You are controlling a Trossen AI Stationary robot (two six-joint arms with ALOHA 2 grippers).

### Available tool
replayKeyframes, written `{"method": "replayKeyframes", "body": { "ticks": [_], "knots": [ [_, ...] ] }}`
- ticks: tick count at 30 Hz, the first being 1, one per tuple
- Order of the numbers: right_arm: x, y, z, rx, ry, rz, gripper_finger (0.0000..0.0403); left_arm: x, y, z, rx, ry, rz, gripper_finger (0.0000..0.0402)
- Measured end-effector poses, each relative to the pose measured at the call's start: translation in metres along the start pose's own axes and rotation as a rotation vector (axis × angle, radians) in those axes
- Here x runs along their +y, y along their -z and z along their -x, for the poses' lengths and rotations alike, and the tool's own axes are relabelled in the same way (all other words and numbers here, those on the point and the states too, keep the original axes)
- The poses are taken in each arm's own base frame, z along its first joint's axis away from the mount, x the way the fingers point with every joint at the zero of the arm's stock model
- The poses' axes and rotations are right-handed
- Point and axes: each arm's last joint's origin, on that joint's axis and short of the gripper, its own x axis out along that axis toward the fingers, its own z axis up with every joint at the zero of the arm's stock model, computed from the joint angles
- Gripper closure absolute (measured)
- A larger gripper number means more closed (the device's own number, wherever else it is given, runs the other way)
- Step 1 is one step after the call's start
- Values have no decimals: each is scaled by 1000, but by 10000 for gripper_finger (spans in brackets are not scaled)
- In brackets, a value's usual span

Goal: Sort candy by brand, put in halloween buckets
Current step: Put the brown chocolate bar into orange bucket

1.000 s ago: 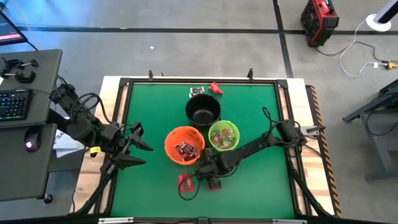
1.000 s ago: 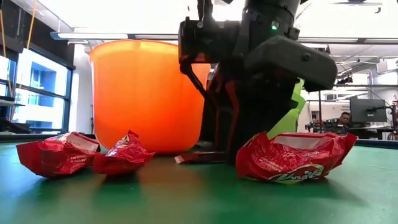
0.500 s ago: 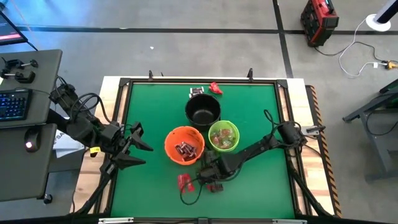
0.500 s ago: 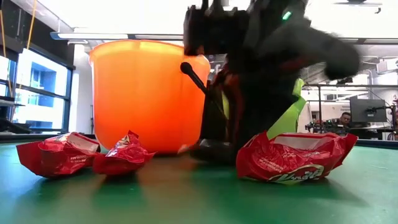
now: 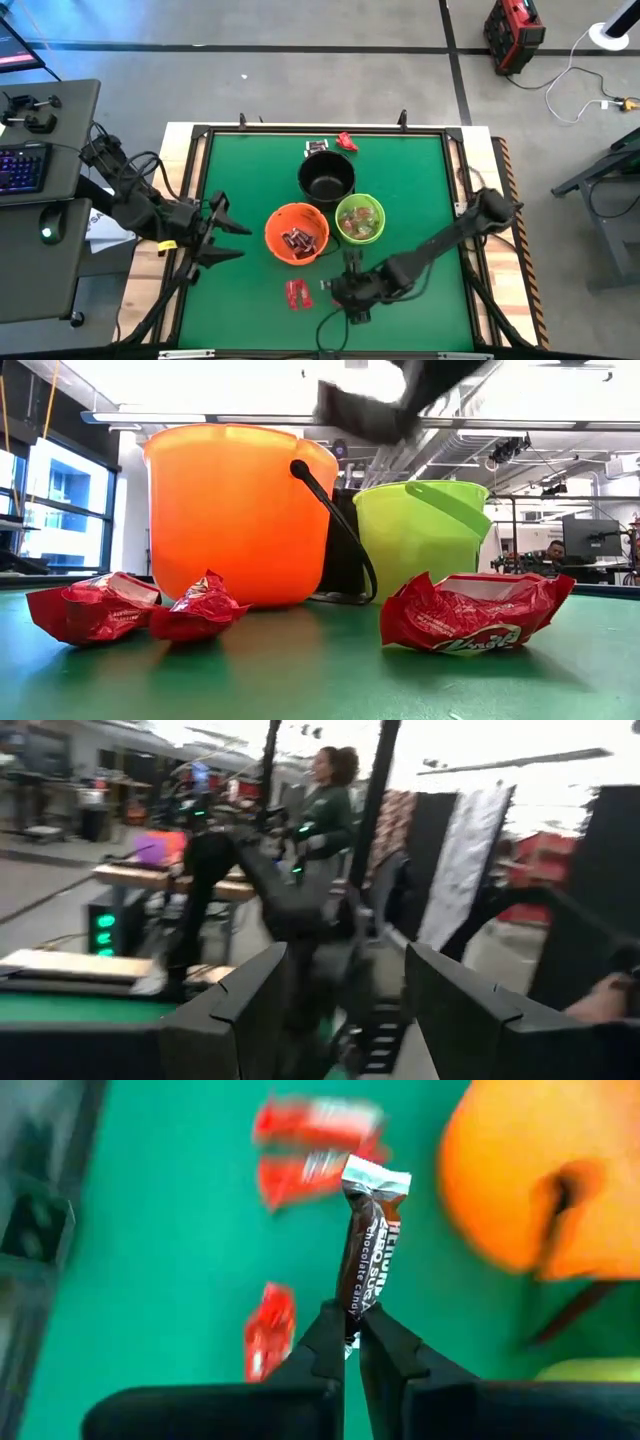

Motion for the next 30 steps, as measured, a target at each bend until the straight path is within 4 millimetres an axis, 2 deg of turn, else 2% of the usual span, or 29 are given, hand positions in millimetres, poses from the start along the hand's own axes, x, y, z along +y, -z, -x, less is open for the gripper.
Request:
{"method": "replayKeyframes", "body": {
  "ticks": [4,11,16,20,24,30],
  "knots": [
    [-16,-18,25,-190,111,-69,400,2,2,0,10,-47,-11,211],
    [-57,-54,16,-430,170,-195,398,2,0,0,1,-52,-37,211],
    [-86,-57,5,-413,206,-283,397,3,-3,3,-12,-50,-36,211],
    [-103,-56,0,-364,130,-388,388,5,-4,8,6,-2,-17,211],
    [-113,-56,-2,-337,68,-463,351,8,-2,13,50,23,-40,211],
    [-113,-53,-3,-293,1,-531,248,14,-4,23,80,18,-59,211]
  ]
}}
